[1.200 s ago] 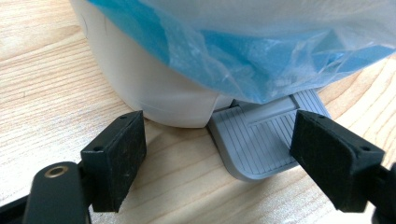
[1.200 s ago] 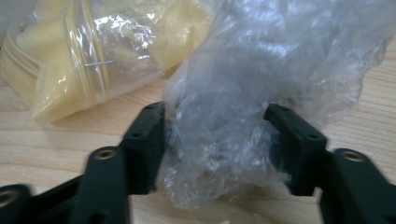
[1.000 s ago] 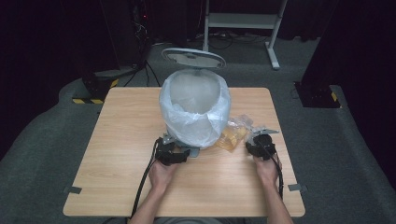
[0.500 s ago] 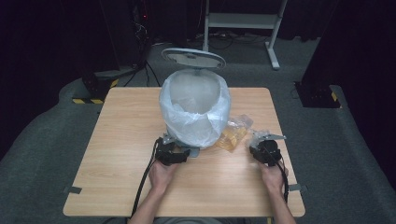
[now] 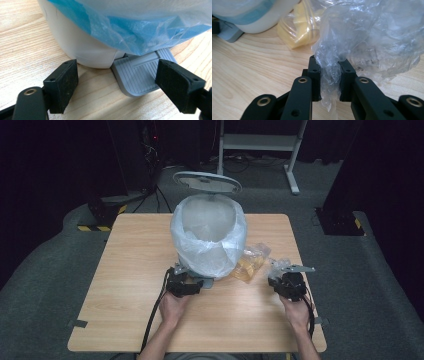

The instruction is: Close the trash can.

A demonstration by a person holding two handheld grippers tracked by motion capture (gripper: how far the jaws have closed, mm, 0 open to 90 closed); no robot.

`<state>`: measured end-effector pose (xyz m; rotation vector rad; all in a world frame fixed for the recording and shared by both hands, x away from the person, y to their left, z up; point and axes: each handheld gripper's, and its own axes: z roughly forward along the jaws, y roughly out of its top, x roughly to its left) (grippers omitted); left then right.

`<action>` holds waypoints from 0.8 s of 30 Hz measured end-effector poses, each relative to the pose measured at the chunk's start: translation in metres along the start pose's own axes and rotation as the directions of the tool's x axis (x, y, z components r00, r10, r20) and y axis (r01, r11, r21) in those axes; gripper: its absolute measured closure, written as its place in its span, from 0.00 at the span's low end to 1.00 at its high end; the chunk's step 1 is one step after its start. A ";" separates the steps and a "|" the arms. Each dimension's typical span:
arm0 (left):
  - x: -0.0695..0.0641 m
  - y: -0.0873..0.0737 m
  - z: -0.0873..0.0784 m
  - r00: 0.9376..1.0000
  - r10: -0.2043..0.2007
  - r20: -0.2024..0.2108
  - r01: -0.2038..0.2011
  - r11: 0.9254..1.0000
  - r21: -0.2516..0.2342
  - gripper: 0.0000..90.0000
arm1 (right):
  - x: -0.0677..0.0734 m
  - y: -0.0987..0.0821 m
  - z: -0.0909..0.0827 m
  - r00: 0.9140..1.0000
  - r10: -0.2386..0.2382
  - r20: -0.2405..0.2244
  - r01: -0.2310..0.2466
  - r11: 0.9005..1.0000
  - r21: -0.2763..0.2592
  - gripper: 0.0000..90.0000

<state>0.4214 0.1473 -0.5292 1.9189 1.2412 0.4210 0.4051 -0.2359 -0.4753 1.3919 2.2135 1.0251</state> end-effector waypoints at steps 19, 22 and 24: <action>0.000 0.000 0.000 1.000 -0.001 0.001 0.001 1.000 0.000 0.21 | 0.019 0.038 -0.042 0.994 -0.053 -0.092 0.048 0.997 -0.053 0.85; 0.000 0.000 0.000 1.000 0.000 0.001 0.000 1.000 0.000 0.21 | 0.022 0.046 -0.045 0.991 -0.066 -0.112 0.060 0.996 -0.064 0.85; 0.000 0.000 0.000 1.000 0.000 0.001 0.000 1.000 0.000 0.21 | 0.026 0.051 -0.048 0.989 -0.081 -0.121 0.073 0.995 -0.071 0.85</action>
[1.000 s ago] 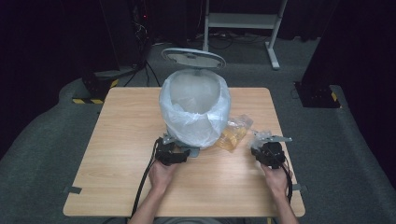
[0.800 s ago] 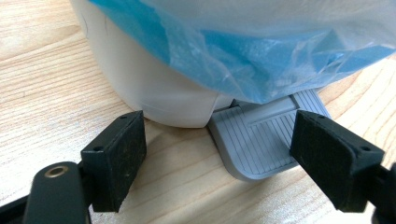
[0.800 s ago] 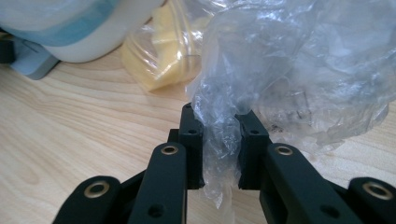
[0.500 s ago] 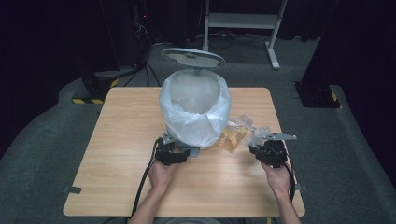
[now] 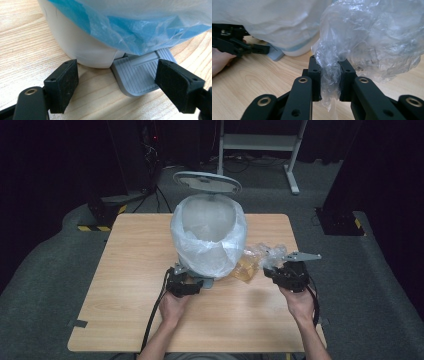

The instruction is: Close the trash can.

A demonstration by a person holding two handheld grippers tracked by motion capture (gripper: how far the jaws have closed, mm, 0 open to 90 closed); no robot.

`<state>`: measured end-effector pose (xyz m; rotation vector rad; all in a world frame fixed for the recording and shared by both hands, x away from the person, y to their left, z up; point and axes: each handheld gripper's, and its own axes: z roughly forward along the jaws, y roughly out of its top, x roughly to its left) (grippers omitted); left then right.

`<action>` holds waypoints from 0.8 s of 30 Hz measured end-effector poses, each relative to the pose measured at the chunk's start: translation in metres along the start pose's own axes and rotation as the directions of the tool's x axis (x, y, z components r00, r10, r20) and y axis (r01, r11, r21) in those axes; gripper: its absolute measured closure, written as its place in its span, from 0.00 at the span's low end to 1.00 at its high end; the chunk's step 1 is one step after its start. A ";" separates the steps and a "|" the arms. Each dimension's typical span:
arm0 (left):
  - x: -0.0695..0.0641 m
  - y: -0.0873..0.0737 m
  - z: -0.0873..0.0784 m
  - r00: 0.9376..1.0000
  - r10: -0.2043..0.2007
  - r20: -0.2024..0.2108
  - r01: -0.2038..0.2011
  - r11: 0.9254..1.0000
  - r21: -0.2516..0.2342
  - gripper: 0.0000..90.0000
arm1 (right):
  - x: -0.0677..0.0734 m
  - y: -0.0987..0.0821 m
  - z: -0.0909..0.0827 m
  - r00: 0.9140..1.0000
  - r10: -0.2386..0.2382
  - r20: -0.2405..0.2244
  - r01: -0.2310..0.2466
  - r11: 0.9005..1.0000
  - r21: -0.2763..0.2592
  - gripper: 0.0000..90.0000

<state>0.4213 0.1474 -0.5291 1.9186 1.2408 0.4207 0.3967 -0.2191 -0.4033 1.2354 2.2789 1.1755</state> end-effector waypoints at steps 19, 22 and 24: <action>-0.002 0.000 0.000 1.000 -0.007 -0.006 0.007 1.000 -0.004 0.23 | 0.024 0.062 -0.021 0.991 -0.086 -0.099 0.081 0.995 -0.057 0.85; -0.002 0.000 0.000 1.000 -0.011 -0.005 0.011 1.000 -0.006 0.23 | 0.027 0.069 -0.023 0.990 -0.100 -0.104 0.093 0.994 -0.063 0.85; -0.002 0.000 0.000 1.000 -0.013 -0.003 0.013 1.000 -0.006 0.24 | 0.029 0.075 -0.026 0.988 -0.107 -0.112 0.099 0.992 -0.074 0.85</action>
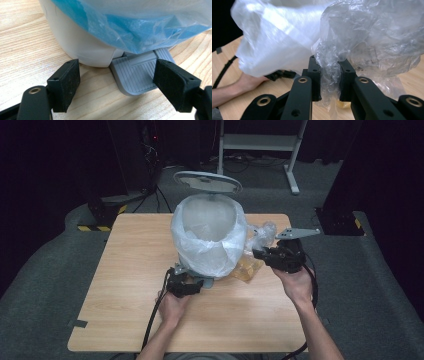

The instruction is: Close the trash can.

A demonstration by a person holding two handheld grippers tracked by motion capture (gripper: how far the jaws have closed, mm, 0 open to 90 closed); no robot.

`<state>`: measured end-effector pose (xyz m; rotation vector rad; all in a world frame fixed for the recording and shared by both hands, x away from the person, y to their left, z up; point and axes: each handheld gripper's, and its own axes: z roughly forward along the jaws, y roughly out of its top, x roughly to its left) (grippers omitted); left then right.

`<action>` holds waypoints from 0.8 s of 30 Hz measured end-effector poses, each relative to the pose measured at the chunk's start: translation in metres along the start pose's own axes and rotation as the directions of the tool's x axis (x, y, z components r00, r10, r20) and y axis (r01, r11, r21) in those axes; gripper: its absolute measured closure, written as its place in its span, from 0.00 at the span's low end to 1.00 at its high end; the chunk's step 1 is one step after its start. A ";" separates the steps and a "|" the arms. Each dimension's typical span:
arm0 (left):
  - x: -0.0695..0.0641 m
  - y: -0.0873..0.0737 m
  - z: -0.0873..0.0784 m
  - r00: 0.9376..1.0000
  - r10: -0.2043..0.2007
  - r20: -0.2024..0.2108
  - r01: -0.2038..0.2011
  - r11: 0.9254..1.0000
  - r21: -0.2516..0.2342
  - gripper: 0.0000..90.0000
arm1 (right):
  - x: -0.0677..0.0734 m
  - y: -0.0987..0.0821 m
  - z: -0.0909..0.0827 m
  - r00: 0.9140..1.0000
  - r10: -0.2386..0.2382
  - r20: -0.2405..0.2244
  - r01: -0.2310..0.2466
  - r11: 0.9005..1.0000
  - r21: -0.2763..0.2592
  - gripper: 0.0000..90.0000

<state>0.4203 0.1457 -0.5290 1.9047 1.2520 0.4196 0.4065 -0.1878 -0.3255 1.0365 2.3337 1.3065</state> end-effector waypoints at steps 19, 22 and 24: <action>0.000 0.000 0.001 1.000 -0.009 -0.005 0.009 1.000 -0.004 0.26 | 0.012 0.056 0.010 0.995 -0.041 -0.095 0.039 0.999 -0.023 0.85; 0.000 0.000 0.001 1.000 -0.009 -0.007 0.009 1.000 -0.002 0.25 | 0.014 0.064 0.013 0.993 -0.047 -0.107 0.045 0.999 -0.020 0.85; 0.000 0.001 0.001 1.000 -0.007 -0.006 0.007 1.000 0.000 0.24 | 0.017 0.071 0.017 0.992 -0.056 -0.112 0.055 0.998 -0.016 0.85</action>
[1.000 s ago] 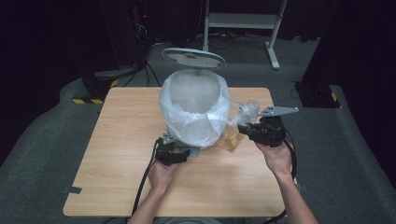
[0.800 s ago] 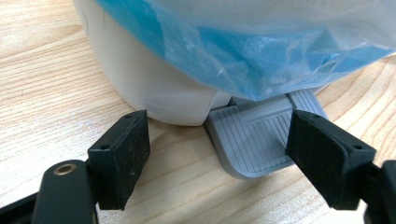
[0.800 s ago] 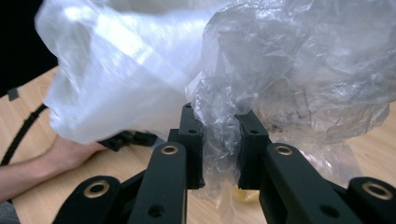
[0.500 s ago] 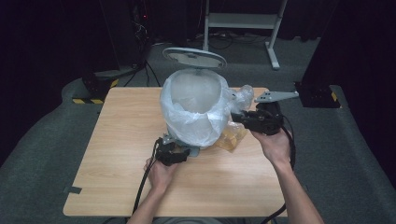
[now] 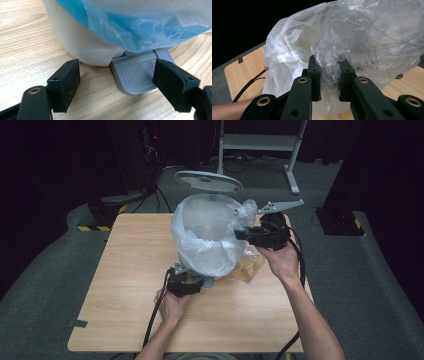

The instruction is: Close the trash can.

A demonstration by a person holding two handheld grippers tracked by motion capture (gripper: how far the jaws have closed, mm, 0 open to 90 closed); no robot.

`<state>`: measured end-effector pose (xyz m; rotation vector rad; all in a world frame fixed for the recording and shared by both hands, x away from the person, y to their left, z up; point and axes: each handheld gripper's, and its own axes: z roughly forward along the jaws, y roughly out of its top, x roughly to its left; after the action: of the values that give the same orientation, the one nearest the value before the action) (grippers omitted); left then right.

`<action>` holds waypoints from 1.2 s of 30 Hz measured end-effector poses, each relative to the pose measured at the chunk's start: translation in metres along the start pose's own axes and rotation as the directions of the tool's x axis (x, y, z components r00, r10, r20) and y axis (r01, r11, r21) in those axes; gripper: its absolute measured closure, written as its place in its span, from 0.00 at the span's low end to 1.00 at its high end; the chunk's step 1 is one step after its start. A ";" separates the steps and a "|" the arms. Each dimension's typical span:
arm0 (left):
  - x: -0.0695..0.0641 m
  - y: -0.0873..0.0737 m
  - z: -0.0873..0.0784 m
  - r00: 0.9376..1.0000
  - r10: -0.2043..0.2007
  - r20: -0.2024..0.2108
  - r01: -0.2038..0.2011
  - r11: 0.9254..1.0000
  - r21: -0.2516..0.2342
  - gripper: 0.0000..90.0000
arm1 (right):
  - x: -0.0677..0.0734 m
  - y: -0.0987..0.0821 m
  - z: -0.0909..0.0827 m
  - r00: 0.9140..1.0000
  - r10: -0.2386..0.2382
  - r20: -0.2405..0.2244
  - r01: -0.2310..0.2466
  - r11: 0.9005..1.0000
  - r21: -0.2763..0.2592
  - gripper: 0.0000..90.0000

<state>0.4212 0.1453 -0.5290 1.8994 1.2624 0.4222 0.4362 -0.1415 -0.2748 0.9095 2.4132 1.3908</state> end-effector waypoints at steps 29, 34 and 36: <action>-0.001 0.001 0.001 1.000 0.002 -0.009 -0.002 1.000 -0.001 0.22 | -0.004 0.035 0.072 1.000 0.004 0.015 -0.005 0.994 0.110 0.49; 0.000 0.001 0.001 1.000 0.001 -0.008 -0.001 1.000 -0.001 0.22 | -0.006 0.031 0.067 0.999 0.022 0.029 -0.024 0.996 0.086 0.44; 0.000 0.001 0.001 1.000 0.001 -0.007 -0.001 1.000 -0.001 0.22 | -0.006 0.028 0.061 0.999 0.023 0.041 -0.026 0.997 0.069 0.42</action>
<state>0.4224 0.1443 -0.5291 1.8989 1.2660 0.4309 0.4805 -0.0913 -0.2844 0.9780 2.4423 1.2906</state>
